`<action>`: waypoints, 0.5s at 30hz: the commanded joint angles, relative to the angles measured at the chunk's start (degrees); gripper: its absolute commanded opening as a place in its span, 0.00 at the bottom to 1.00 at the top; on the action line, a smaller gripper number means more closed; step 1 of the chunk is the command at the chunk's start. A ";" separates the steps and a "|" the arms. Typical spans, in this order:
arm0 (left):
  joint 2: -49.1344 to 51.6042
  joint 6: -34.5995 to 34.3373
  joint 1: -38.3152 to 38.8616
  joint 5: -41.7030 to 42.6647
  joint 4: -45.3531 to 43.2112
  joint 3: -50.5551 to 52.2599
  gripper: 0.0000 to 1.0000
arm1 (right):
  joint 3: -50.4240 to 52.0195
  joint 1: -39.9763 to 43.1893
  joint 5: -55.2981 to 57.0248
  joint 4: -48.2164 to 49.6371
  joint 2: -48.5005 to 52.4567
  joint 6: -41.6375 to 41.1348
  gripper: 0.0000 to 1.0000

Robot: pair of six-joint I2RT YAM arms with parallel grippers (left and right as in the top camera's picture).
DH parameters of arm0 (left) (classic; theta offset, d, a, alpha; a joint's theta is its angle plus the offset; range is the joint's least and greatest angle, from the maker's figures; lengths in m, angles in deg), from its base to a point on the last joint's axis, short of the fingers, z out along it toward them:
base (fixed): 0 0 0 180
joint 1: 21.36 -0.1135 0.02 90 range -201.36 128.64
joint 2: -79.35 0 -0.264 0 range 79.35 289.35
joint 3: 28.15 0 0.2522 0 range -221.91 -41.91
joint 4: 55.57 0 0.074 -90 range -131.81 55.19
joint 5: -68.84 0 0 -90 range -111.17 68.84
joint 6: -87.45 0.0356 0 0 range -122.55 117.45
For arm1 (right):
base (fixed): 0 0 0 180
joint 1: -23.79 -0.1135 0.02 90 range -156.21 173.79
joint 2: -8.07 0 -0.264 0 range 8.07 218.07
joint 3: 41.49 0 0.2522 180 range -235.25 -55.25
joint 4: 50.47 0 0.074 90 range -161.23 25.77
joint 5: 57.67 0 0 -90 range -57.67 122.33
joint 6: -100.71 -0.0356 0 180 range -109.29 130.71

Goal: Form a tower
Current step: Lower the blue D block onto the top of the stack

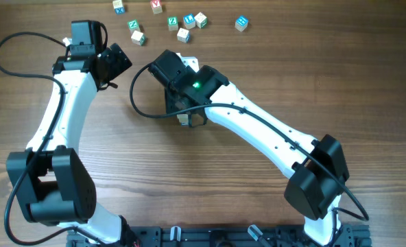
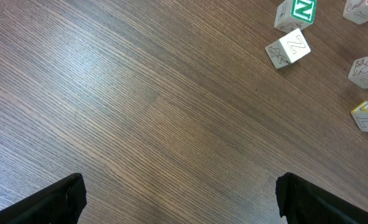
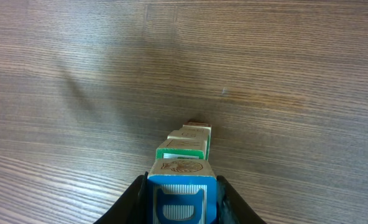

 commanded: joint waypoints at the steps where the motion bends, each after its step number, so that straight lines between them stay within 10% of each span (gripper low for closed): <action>1: 0.33 -0.33 -0.15 -0.33 -0.13 -0.79 1.00 | 0.20 -0.15 -0.92 -0.09 0.83 -0.55 0.21; 15: 0.33 -0.33 -0.15 -0.33 -0.13 -0.79 1.00 | 0.22 -0.15 -0.85 -0.26 1.84 -0.22 0.31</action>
